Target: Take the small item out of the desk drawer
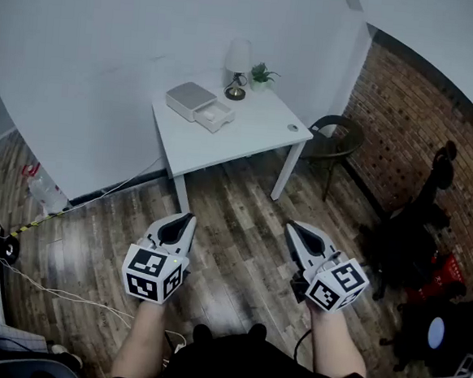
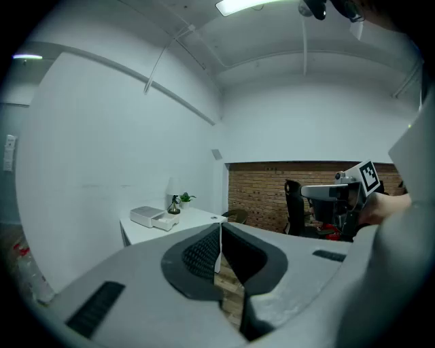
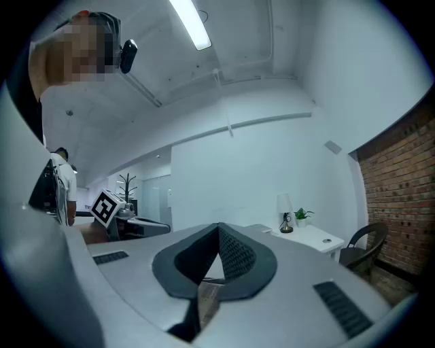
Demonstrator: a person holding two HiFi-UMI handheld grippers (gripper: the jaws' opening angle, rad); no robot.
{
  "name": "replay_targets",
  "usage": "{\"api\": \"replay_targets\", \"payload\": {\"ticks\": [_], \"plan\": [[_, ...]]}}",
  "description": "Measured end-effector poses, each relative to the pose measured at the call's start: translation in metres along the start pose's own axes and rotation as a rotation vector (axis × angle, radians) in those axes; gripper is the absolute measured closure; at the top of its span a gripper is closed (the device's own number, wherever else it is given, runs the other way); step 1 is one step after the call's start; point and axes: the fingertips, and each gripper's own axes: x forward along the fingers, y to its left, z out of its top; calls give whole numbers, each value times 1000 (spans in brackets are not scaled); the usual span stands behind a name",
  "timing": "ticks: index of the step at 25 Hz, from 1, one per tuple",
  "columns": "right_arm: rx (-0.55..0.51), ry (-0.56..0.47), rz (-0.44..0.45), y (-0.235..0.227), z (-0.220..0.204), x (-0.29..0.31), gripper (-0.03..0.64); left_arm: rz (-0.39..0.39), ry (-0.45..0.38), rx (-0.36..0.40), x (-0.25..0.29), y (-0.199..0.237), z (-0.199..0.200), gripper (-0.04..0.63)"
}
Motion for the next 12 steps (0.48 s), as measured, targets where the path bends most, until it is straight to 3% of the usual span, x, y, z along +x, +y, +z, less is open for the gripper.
{"api": "replay_targets", "payload": {"ticks": [12], "plan": [[11, -23, -67, 19, -1, -6, 614, -5, 2, -4, -28, 19, -11, 580]]}}
